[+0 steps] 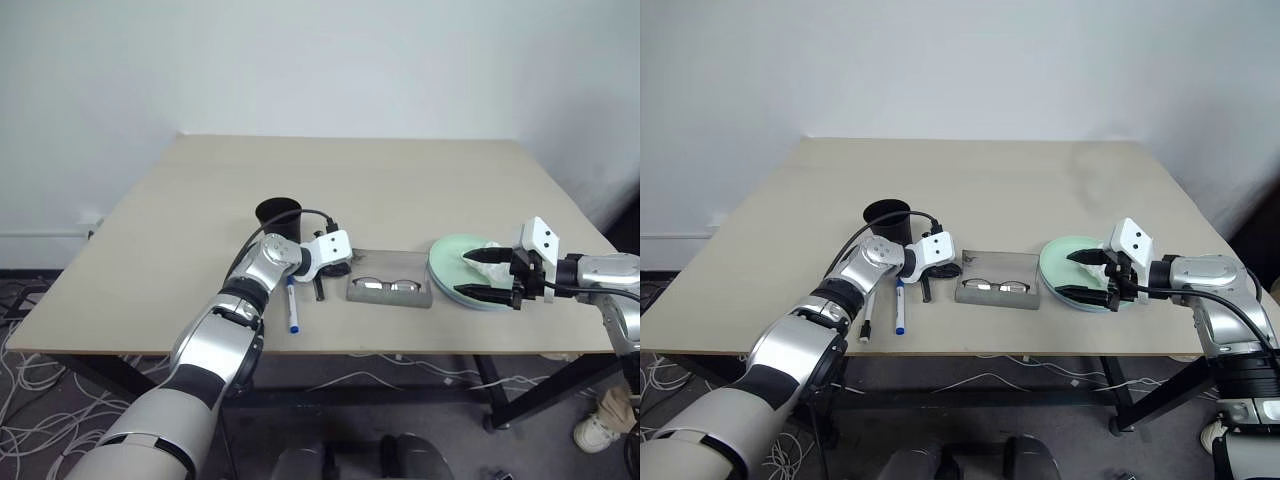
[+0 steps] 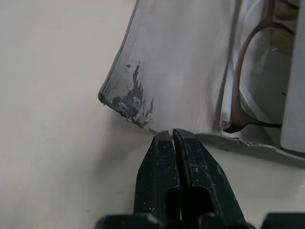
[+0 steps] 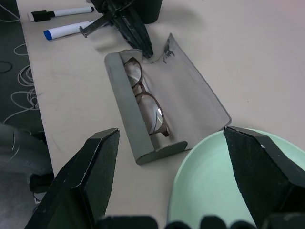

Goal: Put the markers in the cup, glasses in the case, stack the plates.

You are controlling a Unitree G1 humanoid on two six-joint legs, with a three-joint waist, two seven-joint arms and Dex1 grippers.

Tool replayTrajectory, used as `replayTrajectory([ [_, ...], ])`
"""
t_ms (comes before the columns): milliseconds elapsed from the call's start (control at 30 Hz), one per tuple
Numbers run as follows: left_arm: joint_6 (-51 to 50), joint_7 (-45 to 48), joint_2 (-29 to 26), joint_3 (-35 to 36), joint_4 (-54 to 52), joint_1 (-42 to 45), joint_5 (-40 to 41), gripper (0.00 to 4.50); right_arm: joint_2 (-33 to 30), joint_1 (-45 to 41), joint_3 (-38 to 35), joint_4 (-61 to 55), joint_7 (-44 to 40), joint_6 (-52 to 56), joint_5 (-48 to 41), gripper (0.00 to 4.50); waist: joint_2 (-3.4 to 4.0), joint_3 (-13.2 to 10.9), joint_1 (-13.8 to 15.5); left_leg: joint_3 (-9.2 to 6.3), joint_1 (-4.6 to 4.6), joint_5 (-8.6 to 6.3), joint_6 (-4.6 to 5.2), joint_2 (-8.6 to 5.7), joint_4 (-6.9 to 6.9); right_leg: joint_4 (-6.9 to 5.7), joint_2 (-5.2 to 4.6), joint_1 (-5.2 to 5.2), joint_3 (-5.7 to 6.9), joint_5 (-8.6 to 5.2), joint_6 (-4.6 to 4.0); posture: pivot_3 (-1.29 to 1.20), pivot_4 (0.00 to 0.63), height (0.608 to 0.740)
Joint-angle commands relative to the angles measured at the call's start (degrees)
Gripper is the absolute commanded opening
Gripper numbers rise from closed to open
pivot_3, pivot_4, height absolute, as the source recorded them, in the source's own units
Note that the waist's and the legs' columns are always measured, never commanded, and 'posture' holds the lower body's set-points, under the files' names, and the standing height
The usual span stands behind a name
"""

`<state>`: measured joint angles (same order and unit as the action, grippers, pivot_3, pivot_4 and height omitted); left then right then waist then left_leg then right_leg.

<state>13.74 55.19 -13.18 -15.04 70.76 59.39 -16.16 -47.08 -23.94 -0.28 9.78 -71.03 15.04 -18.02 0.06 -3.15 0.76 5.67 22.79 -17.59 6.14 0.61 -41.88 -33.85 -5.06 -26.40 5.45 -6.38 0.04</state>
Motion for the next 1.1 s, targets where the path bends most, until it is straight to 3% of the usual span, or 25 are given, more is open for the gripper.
replayTrajectory([
  [33, -3.34, 1.96, -0.66, 1.97, -1.99, 3.11, 2.32, 0.39, -0.33, -1.00, -0.89, -1.05, -0.08, -0.42, -0.27, 3.79, 0.00, 0.00, 0.00, -0.01, 0.00, 0.00, 0.00, 0.00, 0.00, 0.00, 0.00, 0.00, 0.00, 0.00, 0.00, 0.00, 0.000, 0.740],
  [467, -2.02, 12.20, -3.92, 1.39, -8.57, 1.41, 4.92, 4.48, 0.09, -2.00, -0.44, -0.11, -0.16, -0.80, 0.17, 3.79, 0.00, 0.00, -0.01, 0.00, 0.01, 0.00, 0.00, 0.00, 0.00, 0.01, 0.01, -0.01, -0.01, -0.05, -0.07, 0.00, 0.000, 0.740],
  [867, -4.32, 3.99, -3.56, 5.21, -4.90, 6.17, 6.63, 4.48, 0.30, -2.81, 0.12, 0.87, -0.06, -1.19, 0.48, 3.79, 0.00, 0.00, 0.00, -0.01, 0.02, 0.00, 0.01, 0.00, -0.01, 0.00, 0.01, -0.01, -0.01, -0.02, -0.04, 0.00, 0.000, 0.740],
  [967, -5.78, -0.53, -2.63, 5.58, -2.58, 7.33, 6.02, 3.88, 0.25, -2.93, 0.10, 0.80, -0.10, -1.13, 0.39, 3.79, 0.00, 0.00, -0.01, 0.00, 0.01, -0.01, 0.02, 0.00, -0.01, 0.01, 0.02, 0.01, -0.01, 0.00, 0.01, 0.00, 0.000, 0.740],
  [1100, -5.90, -5.92, -1.38, 4.39, -0.33, 7.27, 3.91, 2.58, 0.19, -2.77, 0.05, 0.50, -0.11, -1.04, 0.28, 3.79, 0.00, 0.00, -0.02, 0.00, 0.01, 0.00, 0.02, 0.00, -0.01, 0.00, 0.04, 0.02, -0.01, 0.01, 0.02, 0.00, 0.000, 0.740],
])
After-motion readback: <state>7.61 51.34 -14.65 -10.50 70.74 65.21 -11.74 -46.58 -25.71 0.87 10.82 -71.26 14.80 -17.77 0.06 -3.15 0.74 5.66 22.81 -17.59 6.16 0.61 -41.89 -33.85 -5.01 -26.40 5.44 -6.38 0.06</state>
